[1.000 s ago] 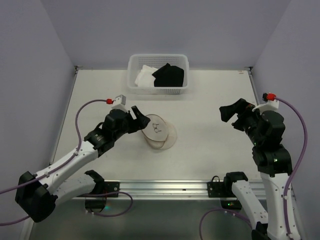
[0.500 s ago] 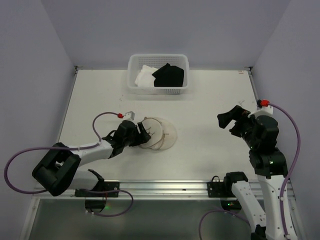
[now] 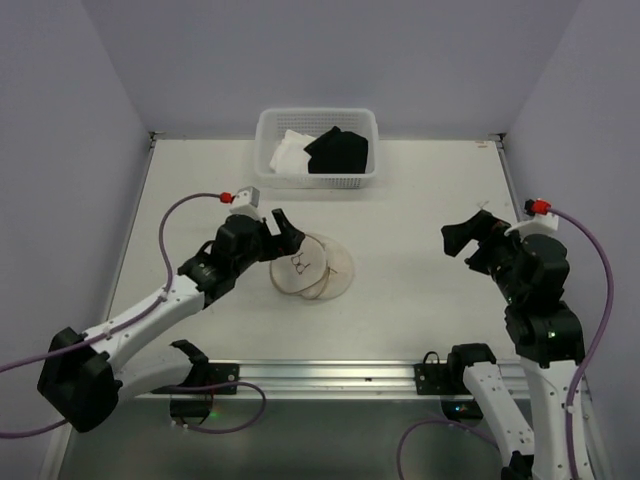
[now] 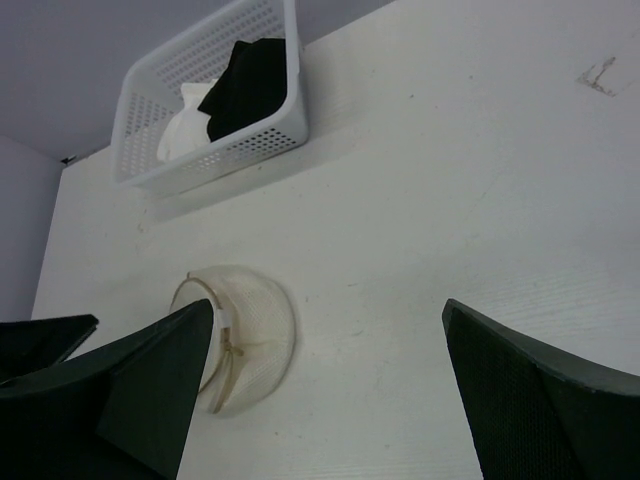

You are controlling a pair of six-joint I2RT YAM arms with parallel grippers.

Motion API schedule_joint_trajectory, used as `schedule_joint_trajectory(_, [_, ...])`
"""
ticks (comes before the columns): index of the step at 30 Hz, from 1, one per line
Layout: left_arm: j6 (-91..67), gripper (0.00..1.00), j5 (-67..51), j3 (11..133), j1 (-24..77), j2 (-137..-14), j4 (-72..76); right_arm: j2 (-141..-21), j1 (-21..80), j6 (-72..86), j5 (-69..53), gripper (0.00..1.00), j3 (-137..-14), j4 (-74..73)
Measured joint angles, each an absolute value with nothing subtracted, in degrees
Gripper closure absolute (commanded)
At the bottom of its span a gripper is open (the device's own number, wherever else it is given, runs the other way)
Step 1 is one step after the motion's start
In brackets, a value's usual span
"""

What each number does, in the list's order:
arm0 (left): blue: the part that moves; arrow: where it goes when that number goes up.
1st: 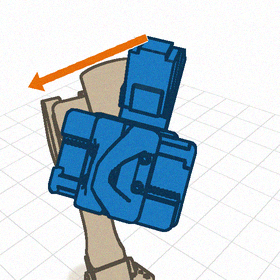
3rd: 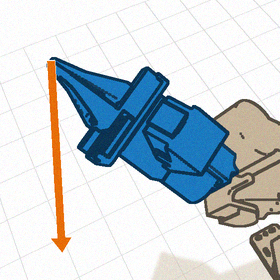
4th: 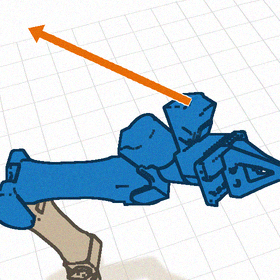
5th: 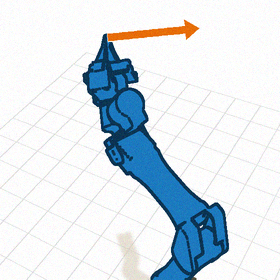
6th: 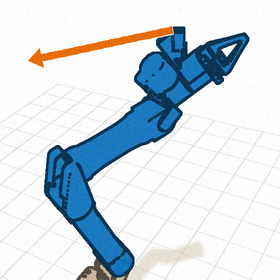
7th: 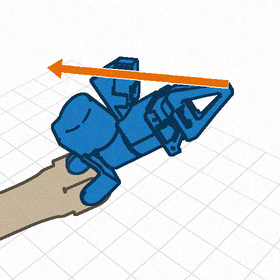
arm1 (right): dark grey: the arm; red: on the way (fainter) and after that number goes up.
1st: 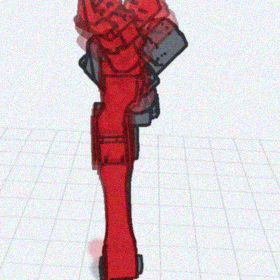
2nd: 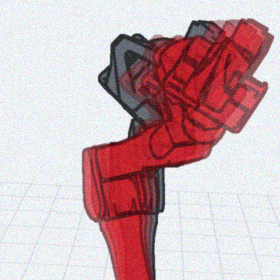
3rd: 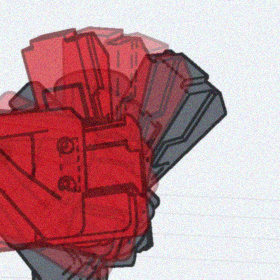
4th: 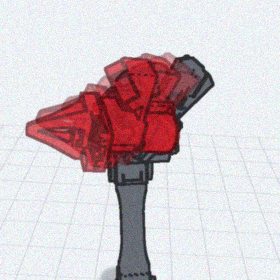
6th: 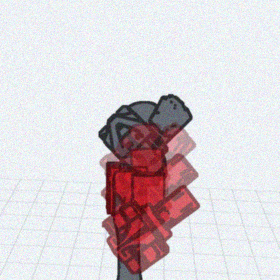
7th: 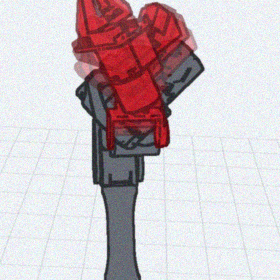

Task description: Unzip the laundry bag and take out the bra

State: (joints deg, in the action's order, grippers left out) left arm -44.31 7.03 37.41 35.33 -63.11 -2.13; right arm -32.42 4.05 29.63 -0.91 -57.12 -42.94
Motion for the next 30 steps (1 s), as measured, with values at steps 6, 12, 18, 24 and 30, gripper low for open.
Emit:
schedule_joint_trajectory(6, [-38.1,0.0,17.5,51.0,35.3,-55.5,-16.6,-31.8,4.1,26.7,1.4,0.01,-64.3,-43.4])
schedule_joint_trajectory(12, [-31.1,0.0,29.9,60.2,35.2,-49.1,-27.0,-31.7,4.1,23.6,5.1,0.01,-72.7,-44.3])
schedule_joint_trajectory(18, [-23.4,0.0,40.2,66.5,35.2,-41.7,-30.2,-31.3,5.7,20.5,8.8,0.01,-77.3,-45.3])
schedule_joint_trajectory(24, [-18.8,0.0,45.8,70.8,35.2,-38.7,-30.6,-30.3,6.9,18.2,10.8,0.01,-78.8,-45.2])
schedule_joint_trajectory(30, [-17.8,0.0,47.2,72.8,35.2,-40.1,-32.3,-28.2,7.2,17.3,10.9,0.01,-78.8,-44.4])
